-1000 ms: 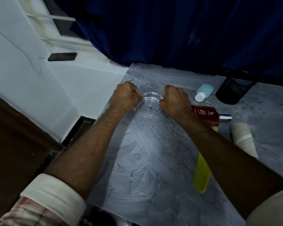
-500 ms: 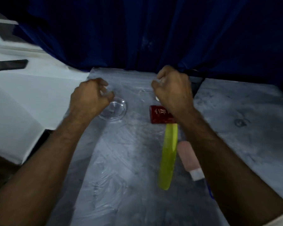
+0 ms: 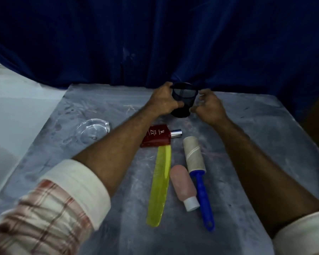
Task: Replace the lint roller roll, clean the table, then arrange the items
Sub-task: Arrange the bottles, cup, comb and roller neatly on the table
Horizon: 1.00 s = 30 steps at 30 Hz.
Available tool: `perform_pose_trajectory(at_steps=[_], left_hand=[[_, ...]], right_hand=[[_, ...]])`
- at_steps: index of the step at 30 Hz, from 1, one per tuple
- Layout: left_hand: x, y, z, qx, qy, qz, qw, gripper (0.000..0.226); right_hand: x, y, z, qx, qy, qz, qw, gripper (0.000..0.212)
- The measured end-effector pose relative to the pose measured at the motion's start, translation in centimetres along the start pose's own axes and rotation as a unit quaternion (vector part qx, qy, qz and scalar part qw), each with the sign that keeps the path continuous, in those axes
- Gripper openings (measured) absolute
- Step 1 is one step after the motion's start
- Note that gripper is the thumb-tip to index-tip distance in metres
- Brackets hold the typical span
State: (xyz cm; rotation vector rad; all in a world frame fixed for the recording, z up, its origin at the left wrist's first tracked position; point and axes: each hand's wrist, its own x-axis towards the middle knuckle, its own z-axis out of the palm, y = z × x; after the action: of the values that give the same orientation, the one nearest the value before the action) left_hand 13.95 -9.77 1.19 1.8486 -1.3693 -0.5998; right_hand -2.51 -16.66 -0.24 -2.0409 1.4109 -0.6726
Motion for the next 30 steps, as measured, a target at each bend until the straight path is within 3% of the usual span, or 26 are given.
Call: perform_pose_trajectory(at_steps=[6,11,17,23,30], left_hand=[[0.4,-0.8,0.0,-0.013,0.013,0.023,1.0,0.065],[-2.3,0.1,-3.5,-0.036,0.062,0.082,0.994,0.066],[-9.4,0.5,-11.5,-0.05,0.136,0.133,0.981,0.069],[-18.0,-2.6,-16.5,-0.064,0.173,0.108,0.977,0.061],[-25.1,-9.3,-16.6,-0.08,0.185,0.03,0.979,0.065]], right_hand=[[0.1,0.6,0.3,0.041,-0.025,-0.063,0.997,0.045],[-2.3,-2.9,-2.2,0.085,-0.009,-0.123,0.989,0.044],[-7.1,-10.1,-3.1,0.157,-0.045,-0.182,0.97,0.043],[-12.3,-14.9,0.0,0.177,-0.119,-0.229,0.95,0.043],[-17.0,-15.1,5.7,0.126,-0.204,-0.251,0.938,0.045]])
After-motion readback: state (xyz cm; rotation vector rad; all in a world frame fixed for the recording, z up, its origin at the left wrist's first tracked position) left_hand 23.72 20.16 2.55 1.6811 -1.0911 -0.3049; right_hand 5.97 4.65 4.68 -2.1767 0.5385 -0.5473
